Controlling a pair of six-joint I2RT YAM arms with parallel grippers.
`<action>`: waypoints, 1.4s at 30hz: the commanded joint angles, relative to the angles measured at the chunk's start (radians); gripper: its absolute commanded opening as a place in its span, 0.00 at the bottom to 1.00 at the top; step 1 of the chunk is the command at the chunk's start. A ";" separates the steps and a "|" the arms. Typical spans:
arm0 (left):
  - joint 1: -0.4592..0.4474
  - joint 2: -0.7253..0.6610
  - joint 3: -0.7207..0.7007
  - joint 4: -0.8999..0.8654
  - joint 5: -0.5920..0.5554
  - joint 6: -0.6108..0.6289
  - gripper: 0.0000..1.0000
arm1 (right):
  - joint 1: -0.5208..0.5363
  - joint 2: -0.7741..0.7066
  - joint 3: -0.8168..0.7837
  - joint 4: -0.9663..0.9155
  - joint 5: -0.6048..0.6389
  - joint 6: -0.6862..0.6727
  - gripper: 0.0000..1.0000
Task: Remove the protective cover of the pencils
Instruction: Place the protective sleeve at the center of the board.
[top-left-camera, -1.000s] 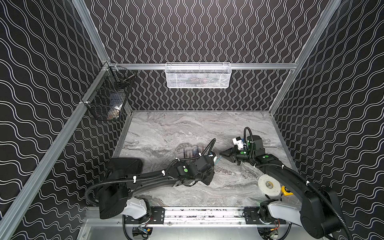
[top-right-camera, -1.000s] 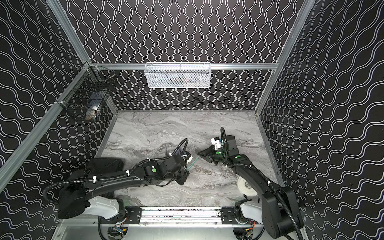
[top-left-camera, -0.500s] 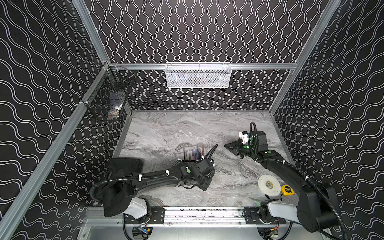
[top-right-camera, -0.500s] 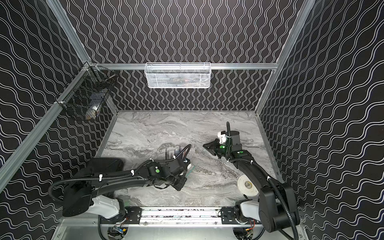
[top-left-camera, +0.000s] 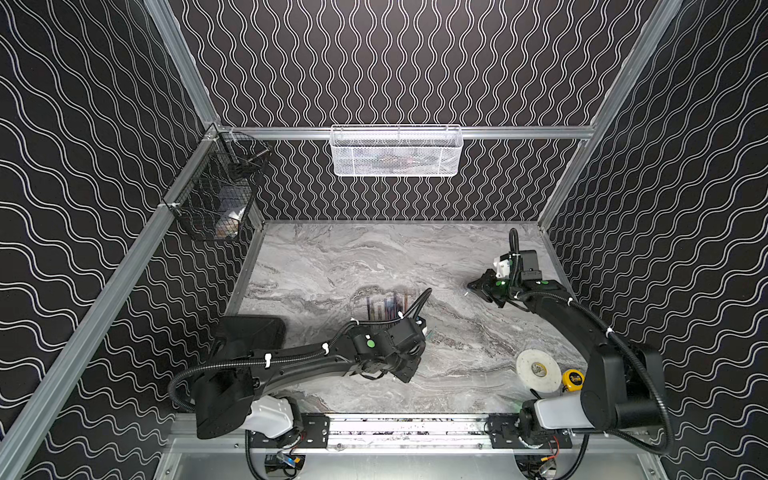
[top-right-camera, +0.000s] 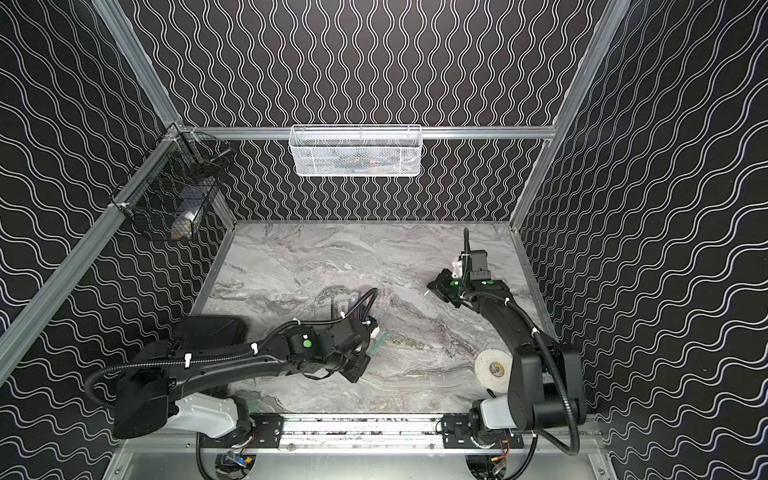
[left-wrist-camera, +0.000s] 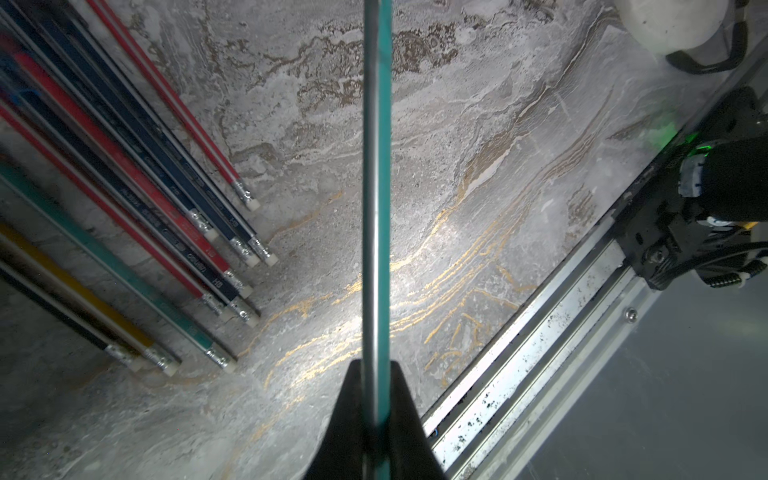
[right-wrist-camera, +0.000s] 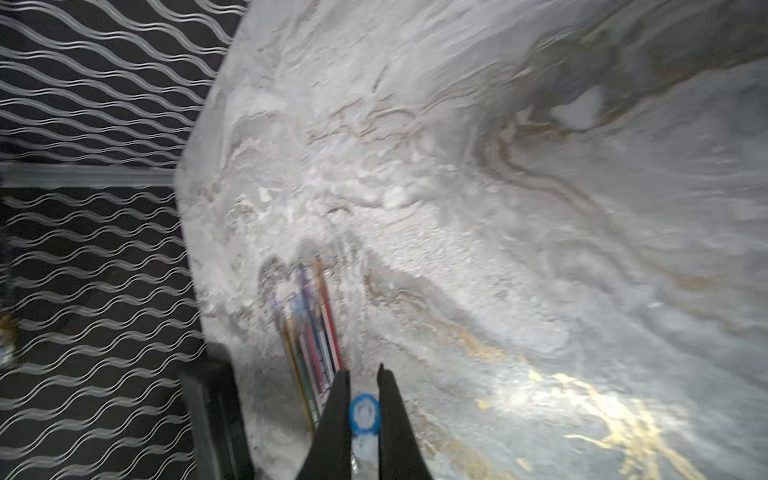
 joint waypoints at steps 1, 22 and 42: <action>0.015 -0.022 0.032 -0.004 -0.006 0.005 0.00 | -0.003 0.038 0.055 -0.184 0.198 -0.118 0.05; 0.331 0.047 0.312 -0.086 0.356 0.198 0.00 | -0.030 0.522 0.354 -0.323 0.374 -0.171 0.10; 0.356 0.038 0.303 -0.088 0.361 0.207 0.00 | -0.035 0.528 0.351 -0.296 0.368 -0.161 0.24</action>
